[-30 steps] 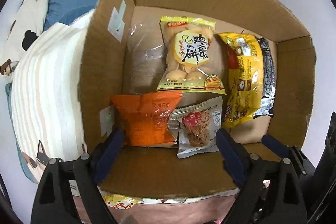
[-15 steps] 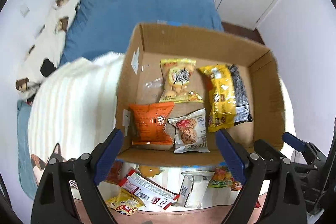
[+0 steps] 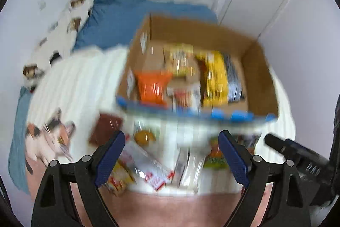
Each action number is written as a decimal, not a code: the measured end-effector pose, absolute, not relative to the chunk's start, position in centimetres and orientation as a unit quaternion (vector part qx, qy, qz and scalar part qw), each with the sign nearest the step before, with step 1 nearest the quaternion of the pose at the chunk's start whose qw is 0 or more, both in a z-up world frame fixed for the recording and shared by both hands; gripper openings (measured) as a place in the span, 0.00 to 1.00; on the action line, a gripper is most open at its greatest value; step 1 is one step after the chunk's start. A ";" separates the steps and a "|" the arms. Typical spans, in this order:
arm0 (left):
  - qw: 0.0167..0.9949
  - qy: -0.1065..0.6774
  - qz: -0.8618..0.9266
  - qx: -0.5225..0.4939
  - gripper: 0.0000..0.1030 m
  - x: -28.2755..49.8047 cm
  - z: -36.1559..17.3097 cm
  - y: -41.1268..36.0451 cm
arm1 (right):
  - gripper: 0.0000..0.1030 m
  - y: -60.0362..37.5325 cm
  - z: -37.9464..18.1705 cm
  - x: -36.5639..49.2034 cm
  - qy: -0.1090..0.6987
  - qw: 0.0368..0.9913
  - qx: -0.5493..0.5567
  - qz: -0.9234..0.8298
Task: Organize snacks
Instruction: 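Grasp the white bread packet with left tool while right grasps panda-print bag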
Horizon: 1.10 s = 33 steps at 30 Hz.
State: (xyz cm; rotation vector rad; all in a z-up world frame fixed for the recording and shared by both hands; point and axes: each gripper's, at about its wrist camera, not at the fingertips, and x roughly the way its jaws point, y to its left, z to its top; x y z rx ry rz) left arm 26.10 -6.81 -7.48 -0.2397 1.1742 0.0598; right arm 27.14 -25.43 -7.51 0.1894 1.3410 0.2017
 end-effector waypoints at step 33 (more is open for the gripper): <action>0.708 0.698 -0.032 -0.102 0.52 19.6 -22.0 -13.1 | 0.47 -27.6 -17.4 18.4 0.702 0.704 0.049 0.095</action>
